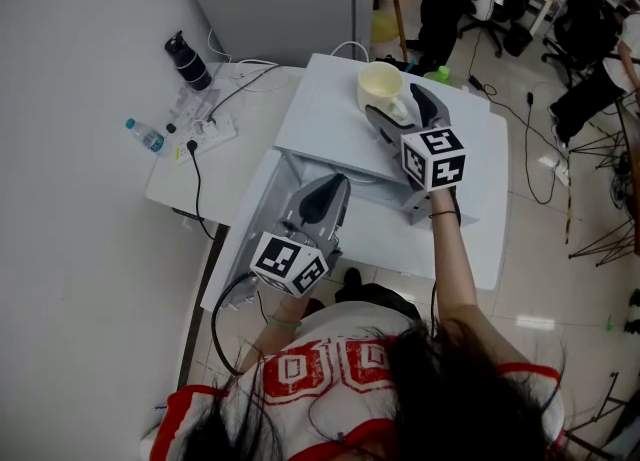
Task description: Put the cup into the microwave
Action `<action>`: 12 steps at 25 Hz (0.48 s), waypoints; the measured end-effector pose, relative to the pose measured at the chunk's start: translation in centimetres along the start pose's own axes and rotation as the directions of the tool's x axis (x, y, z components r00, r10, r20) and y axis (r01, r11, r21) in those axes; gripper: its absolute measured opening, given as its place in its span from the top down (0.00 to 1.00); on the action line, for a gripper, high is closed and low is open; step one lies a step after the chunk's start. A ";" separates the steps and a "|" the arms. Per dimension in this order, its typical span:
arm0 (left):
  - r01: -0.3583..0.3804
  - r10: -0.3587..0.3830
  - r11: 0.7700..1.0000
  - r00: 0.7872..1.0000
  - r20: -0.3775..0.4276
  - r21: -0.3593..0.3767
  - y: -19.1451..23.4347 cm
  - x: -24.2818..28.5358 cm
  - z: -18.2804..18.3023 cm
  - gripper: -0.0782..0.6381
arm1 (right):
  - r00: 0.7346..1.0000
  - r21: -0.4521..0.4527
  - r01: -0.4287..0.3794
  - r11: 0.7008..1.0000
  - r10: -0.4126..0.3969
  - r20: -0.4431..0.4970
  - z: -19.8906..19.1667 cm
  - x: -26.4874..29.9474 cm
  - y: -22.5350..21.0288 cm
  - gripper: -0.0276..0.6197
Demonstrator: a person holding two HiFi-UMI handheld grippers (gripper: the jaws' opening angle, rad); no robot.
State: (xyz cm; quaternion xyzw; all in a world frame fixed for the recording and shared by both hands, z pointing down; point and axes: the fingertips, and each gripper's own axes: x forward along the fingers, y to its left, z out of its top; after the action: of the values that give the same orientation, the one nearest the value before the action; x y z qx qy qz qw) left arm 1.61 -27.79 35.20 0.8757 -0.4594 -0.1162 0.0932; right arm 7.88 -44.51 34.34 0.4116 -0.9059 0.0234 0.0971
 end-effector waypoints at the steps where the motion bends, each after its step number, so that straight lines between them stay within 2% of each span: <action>1: -0.003 0.003 1.000 1.000 0.000 0.000 0.1 0.1 0.0 0.89 | 1.000 0.003 -0.003 1.000 0.003 -0.008 -0.1 0.4 -0.1 0.31; 12: -0.022 0.022 1.000 1.000 0.003 -0.004 1.8 0.6 0.2 0.89 | 0.997 0.040 -0.049 0.998 0.051 -0.051 0.0 3.5 -0.2 0.29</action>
State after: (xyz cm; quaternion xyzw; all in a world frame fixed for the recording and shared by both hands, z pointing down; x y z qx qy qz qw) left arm 0.46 -29.34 35.42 0.8702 -0.4689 -0.1172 0.0955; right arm 5.78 -47.17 35.02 0.3899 -0.9124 0.0539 0.1121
